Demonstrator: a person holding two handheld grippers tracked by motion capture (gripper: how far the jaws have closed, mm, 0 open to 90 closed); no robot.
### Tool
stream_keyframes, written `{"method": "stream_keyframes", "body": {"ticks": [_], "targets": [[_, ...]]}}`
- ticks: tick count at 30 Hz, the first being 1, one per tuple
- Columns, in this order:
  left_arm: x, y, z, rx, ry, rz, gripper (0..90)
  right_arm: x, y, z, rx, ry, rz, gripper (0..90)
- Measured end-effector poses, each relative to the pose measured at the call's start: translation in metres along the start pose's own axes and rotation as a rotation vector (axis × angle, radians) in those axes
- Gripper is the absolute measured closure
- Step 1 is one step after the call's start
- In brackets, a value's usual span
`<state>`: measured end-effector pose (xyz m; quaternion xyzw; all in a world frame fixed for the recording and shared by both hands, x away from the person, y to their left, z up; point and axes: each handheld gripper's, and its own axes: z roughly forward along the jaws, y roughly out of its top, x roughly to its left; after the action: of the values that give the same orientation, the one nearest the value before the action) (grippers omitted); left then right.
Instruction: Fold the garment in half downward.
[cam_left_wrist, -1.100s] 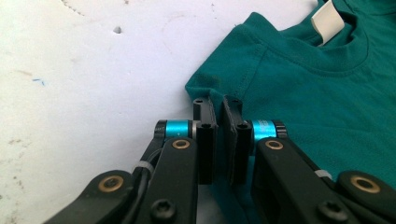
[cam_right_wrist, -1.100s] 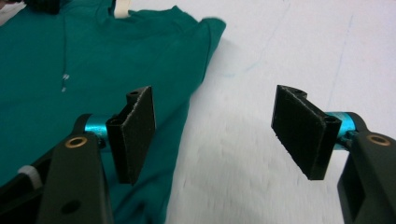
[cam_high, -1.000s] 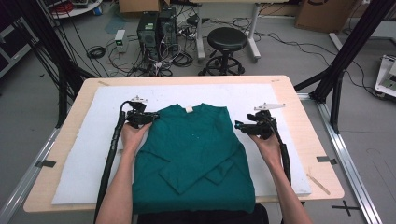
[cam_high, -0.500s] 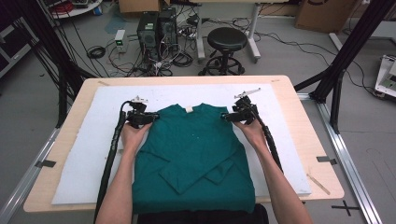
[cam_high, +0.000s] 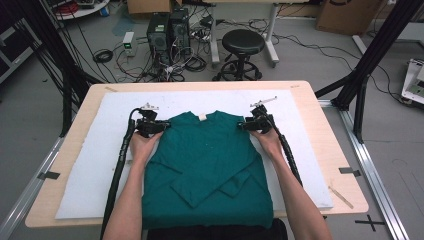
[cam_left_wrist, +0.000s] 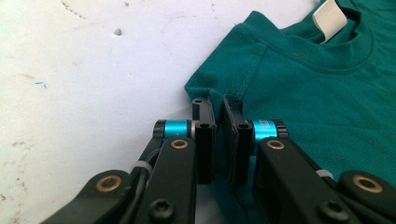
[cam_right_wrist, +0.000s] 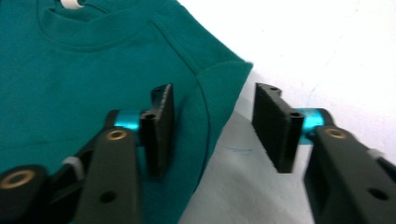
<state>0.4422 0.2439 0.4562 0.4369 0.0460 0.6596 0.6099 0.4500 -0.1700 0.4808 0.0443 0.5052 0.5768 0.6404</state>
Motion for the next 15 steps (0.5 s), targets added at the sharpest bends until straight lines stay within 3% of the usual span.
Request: {"method": "stream_keyframes", "body": {"ticks": [7,12,15], "targets": [[0.0,0.0,0.0,0.0,0.003,0.001,83.8,0.002,0.0,0.0,0.006,-0.012,-0.032,69.1],[-0.001,0.0,0.0,-0.001,0.004,0.003,83.8,-0.005,-0.001,0.0,-0.002,0.002,0.0,80.1],[0.0,0.0,0.0,0.002,0.001,0.004,83.9,-0.01,-0.002,0.0,-0.012,0.007,0.029,82.3]]}}
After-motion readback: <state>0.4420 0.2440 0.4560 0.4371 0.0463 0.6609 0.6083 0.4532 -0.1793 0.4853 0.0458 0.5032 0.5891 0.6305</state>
